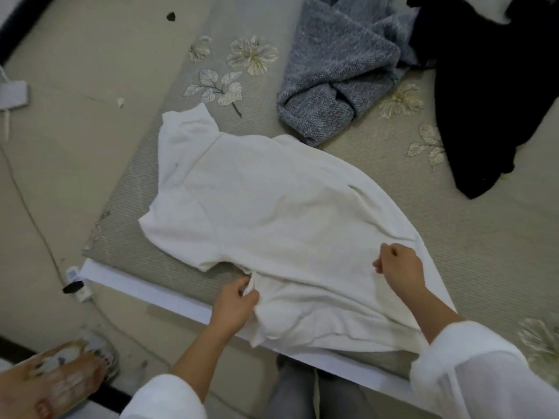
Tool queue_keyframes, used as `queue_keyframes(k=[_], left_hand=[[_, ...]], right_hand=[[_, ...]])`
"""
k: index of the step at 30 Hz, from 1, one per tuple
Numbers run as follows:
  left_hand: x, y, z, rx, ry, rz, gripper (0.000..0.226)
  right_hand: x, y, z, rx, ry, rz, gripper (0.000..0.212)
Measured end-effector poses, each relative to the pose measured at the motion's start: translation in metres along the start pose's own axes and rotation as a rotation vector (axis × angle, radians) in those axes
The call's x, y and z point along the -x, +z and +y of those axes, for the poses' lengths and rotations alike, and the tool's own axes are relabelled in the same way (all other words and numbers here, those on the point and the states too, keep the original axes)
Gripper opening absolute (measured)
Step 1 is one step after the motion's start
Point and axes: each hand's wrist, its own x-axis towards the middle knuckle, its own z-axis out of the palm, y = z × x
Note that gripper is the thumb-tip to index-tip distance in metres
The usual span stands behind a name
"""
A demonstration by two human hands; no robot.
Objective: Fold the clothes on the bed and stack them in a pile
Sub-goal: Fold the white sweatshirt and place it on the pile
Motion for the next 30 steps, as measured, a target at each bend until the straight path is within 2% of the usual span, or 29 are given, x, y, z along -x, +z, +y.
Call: queue_keyframes(k=[3, 6, 8, 10, 12, 13, 14, 15, 16, 17, 19, 22, 24, 26, 28, 30], left_hand=[[0.011, 0.005, -0.003, -0.122, 0.004, -0.266, 0.032], [0.016, 0.016, -0.004, -0.235, 0.014, -0.419, 0.041], [0.016, 0.017, -0.006, -0.269, 0.002, -0.443, 0.043], [0.014, 0.011, -0.008, -0.256, -0.061, -0.429, 0.038], [0.011, 0.000, -0.007, -0.174, -0.146, -0.305, 0.025], [0.008, -0.006, -0.007, -0.095, -0.188, -0.167, 0.024], [0.004, -0.012, -0.007, 0.027, -0.241, 0.004, 0.025], [-0.002, -0.018, -0.007, 0.187, -0.292, 0.155, 0.026], [-0.008, -0.023, -0.006, 0.380, -0.330, 0.232, 0.028], [-0.014, -0.027, -0.003, 0.606, -0.339, 0.246, 0.032], [-0.025, -0.031, 0.010, 0.985, -0.303, 0.232, 0.035], [-0.039, -0.033, 0.044, 1.214, -0.253, 0.225, 0.033], [-0.041, -0.027, 0.069, 1.221, -0.220, 0.191, 0.027], [-0.034, -0.014, 0.091, 1.025, -0.141, 0.208, 0.021], [-0.019, 0.005, 0.103, 0.734, 0.001, 0.196, 0.015], [0.002, 0.025, 0.101, 0.494, 0.145, 0.053, 0.018]], right_hand=[[0.010, 0.003, 0.005, 0.206, -0.170, -0.217, 0.027], [0.032, 0.039, 0.000, 0.414, -0.379, -0.405, 0.057], [0.046, 0.069, -0.002, 0.637, -0.492, -0.406, 0.068], [0.051, 0.089, -0.005, 0.799, -0.499, -0.315, 0.057], [0.047, 0.094, -0.008, 0.871, -0.497, -0.265, 0.043], [0.042, 0.092, -0.010, 0.807, -0.501, -0.263, 0.038], [0.038, 0.087, -0.013, 0.629, -0.476, -0.267, 0.032], [0.034, 0.078, -0.017, 0.378, -0.423, -0.258, 0.026], [0.030, 0.068, -0.021, 0.131, -0.361, -0.235, 0.022], [0.026, 0.055, -0.024, -0.080, -0.290, -0.187, 0.023], [0.020, 0.028, -0.024, -0.336, -0.089, -0.103, 0.028], [0.016, 0.000, -0.003, -0.589, 0.179, -0.055, 0.022], [0.013, -0.009, 0.014, -0.743, 0.301, 0.008, 0.026], [0.011, -0.014, 0.027, -0.809, 0.408, 0.142, 0.032], [0.010, -0.016, 0.037, -0.701, 0.460, 0.276, 0.026], [0.010, -0.016, 0.045, -0.514, 0.423, 0.253, 0.020]])
